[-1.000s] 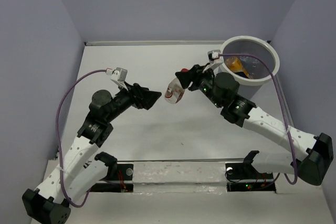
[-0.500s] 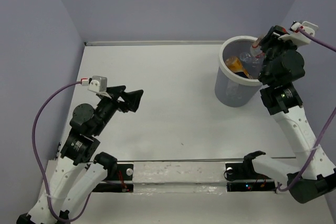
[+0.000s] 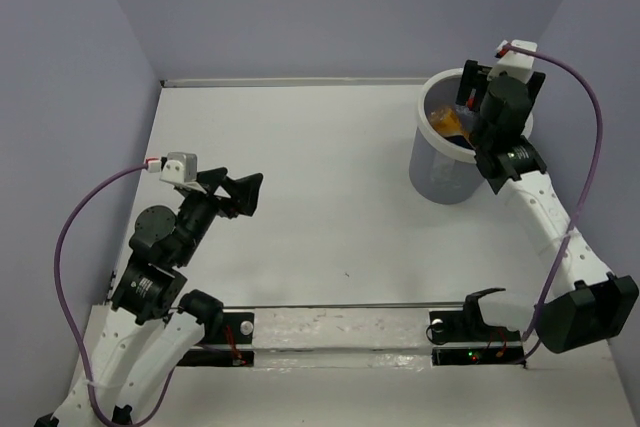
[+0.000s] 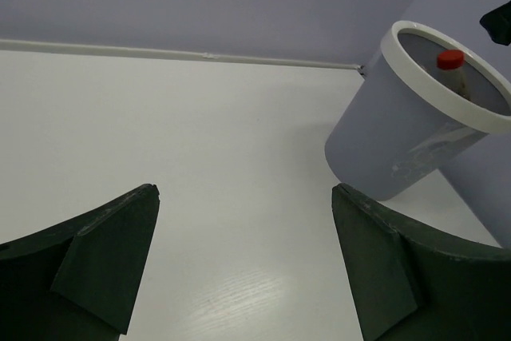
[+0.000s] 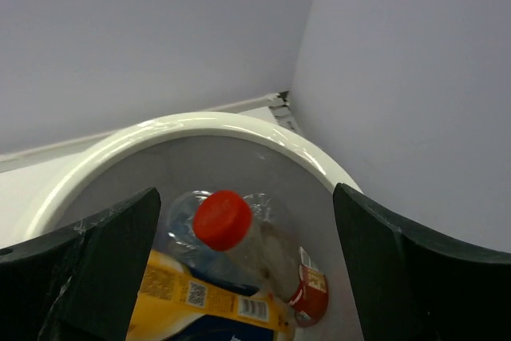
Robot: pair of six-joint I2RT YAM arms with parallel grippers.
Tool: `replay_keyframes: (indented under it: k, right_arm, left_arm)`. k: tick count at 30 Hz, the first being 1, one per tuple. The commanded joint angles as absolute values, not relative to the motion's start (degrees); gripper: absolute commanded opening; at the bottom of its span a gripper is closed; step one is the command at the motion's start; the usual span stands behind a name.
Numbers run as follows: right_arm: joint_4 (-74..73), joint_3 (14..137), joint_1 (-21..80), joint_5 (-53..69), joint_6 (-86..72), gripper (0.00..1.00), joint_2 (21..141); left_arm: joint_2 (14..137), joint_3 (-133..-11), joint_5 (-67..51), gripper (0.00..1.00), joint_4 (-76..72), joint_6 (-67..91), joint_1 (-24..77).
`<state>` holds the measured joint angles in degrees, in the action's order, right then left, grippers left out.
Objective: Put the plastic bottles in the bin
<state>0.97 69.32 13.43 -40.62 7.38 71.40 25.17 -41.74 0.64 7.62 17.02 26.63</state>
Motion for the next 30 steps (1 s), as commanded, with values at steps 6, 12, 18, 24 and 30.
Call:
replay_keyframes:
  k: [6,12,18,24,30]
  right_arm:
    - [-11.86,77.0,13.18,-12.5,-11.32,0.97,58.2]
    - [-10.55,71.55,13.18,11.01,-20.29,1.0,49.58]
    - [-10.63,71.27,13.18,17.31,-22.86,1.0,38.07]
    - [-10.72,73.13,13.18,14.6,-21.19,1.0,25.68]
    - [-10.81,68.48,13.18,9.67,-20.74,1.0,21.36]
  left_arm:
    - [26.63,-41.75,2.99,0.99,4.83,16.26,26.89]
    - [27.33,-43.67,-2.45,0.99,2.38,18.02,26.89]
    - [29.79,-54.3,-10.19,0.99,1.05,19.69,26.89]
    - [29.09,-61.87,-15.38,0.99,-1.67,21.88,26.9]
    - [27.16,-58.37,-14.59,0.99,-3.43,25.31,26.89]
